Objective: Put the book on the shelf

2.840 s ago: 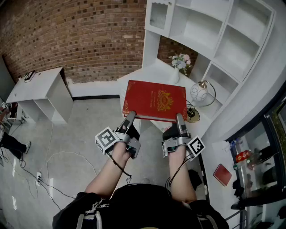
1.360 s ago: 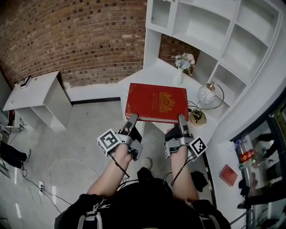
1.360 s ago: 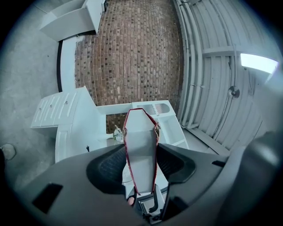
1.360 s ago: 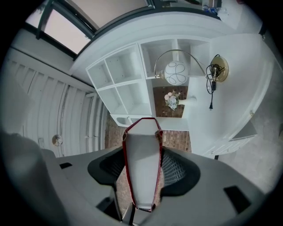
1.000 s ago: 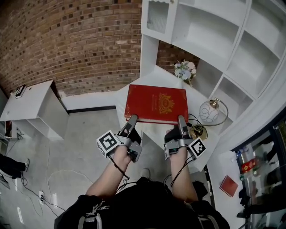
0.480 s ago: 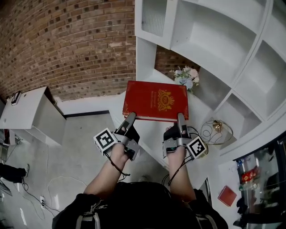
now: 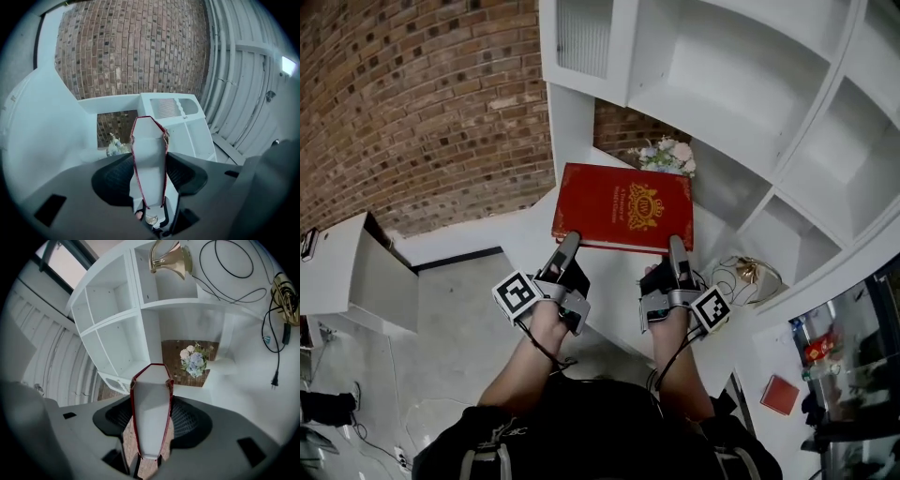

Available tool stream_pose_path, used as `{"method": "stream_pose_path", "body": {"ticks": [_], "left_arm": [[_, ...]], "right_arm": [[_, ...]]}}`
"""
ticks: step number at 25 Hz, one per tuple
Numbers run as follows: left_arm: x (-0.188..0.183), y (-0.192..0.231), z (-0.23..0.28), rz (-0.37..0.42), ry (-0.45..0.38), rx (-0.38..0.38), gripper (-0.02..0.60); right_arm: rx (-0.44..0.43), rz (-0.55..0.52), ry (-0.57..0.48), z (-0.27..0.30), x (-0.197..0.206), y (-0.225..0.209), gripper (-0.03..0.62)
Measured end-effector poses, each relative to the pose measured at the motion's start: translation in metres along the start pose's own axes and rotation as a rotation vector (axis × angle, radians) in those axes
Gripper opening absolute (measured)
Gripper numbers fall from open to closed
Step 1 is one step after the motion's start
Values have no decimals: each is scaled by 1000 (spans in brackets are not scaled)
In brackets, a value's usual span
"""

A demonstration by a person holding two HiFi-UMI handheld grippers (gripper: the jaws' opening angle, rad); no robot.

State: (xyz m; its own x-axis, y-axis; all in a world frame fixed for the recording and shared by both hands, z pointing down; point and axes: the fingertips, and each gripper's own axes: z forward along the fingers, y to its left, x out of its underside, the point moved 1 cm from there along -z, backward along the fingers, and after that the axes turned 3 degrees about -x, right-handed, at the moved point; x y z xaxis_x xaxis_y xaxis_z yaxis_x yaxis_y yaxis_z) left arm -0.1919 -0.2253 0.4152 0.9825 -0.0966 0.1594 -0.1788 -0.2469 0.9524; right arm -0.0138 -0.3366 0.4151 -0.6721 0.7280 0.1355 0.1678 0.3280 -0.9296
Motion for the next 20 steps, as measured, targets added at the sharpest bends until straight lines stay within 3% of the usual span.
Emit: {"method": "stream_pose_path", "body": {"ticks": [13,20], "left_arm": [[-36,25,132,-46,367,95,229],[-36,27,174,-91,522,131,229]], "right_arm": [[20,-123,-346,47,-29,-14,264],[38,-194,-495,55,-38,-11,265]]}}
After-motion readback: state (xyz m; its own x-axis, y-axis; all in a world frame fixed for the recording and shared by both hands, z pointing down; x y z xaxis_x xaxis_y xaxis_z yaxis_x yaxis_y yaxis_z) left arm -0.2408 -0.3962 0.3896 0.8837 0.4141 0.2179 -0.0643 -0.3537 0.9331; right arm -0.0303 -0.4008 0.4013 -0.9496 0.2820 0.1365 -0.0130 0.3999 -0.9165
